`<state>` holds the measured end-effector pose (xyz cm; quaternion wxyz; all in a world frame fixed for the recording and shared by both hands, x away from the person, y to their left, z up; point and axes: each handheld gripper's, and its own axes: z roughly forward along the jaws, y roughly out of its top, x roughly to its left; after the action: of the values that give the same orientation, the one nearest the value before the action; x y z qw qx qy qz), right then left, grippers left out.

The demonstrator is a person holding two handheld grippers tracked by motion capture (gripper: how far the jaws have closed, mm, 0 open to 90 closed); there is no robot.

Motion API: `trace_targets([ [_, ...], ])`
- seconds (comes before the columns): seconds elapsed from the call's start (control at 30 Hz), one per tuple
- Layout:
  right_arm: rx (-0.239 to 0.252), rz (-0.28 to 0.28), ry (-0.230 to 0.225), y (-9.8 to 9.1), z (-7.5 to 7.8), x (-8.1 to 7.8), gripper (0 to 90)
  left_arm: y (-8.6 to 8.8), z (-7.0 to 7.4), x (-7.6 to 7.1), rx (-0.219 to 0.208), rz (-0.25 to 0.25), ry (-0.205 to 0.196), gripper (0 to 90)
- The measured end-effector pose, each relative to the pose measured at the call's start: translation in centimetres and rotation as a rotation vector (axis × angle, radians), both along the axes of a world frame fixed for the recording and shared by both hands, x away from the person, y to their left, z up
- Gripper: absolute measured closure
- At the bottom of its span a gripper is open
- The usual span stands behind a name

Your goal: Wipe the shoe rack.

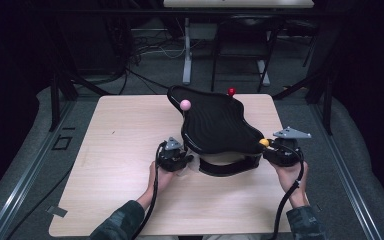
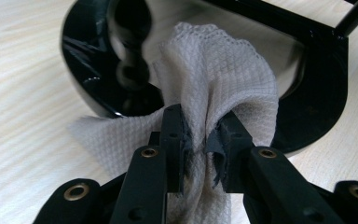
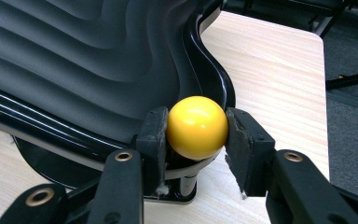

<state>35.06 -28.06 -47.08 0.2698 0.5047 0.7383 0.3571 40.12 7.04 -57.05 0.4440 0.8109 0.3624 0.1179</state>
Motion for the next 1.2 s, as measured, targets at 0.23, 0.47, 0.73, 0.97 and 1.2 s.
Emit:
trace_targets([
  [0.23,-0.001,0.000,-0.002,0.0,0.0,0.0,59.7,-0.9,0.1,-0.9,0.007,-0.048,-0.005,75.3],
  [0.47,-0.001,-0.001,-0.002,0.0,0.0,0.0,59.7,-2.1,0.1,-1.8,0.002,-0.098,0.006,75.4],
  [0.73,0.000,0.002,-0.002,0.0,0.0,0.0,59.7,-1.9,0.5,-2.4,-0.002,-0.128,0.026,75.7],
  [0.97,-0.002,0.000,-0.002,0.0,0.0,0.0,59.7,1.0,2.8,-2.5,-0.052,-0.088,0.002,75.7],
  [1.2,-0.002,-0.001,-0.003,0.1,0.0,0.0,59.7,4.3,6.0,-2.0,-0.094,-0.025,-0.054,75.2],
])
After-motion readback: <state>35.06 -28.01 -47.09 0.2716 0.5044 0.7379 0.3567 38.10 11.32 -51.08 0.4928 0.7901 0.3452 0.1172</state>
